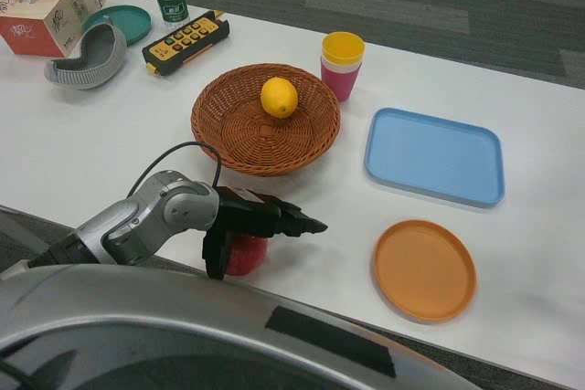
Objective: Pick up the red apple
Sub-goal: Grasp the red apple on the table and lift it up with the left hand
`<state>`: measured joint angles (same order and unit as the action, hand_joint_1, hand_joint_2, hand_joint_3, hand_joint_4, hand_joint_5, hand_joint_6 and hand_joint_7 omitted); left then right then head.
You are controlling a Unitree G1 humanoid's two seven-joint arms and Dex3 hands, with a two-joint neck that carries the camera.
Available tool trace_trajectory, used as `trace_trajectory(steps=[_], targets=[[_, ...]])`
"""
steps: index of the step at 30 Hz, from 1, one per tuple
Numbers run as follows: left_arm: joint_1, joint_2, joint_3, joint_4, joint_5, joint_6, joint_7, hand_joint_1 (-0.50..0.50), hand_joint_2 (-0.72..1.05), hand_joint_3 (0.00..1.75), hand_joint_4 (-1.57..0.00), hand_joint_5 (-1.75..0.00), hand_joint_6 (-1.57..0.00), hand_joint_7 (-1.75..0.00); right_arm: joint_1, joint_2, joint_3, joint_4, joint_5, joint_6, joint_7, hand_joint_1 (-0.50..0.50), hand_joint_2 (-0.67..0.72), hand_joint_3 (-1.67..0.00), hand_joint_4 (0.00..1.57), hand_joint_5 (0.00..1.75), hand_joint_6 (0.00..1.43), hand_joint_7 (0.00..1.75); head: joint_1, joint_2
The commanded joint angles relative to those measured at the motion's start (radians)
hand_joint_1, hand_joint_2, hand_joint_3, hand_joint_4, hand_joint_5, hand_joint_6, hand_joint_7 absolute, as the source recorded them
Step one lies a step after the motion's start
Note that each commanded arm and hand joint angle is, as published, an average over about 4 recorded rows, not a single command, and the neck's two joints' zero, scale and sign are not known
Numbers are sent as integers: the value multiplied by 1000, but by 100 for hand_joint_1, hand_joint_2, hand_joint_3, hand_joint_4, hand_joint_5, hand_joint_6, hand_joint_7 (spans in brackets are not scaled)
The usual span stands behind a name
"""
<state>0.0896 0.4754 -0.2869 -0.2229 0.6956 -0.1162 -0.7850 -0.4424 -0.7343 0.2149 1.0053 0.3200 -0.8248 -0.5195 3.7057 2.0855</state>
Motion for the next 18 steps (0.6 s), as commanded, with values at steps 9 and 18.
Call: trace_trajectory(steps=[9,18], targets=[[0,-23,17,33,31,-25,-3,50,52,0,0,0,0,0,14,-19,-16,-8,10,-4,-2,-42,72,0,0,0,0,0,-3,0],[-13,-30,17,54,29,-29,-3,50,74,0,0,0,0,0,14,-20,-20,-7,10,-4,-2,-42,72,0,0,0,0,0,-5,-5]])
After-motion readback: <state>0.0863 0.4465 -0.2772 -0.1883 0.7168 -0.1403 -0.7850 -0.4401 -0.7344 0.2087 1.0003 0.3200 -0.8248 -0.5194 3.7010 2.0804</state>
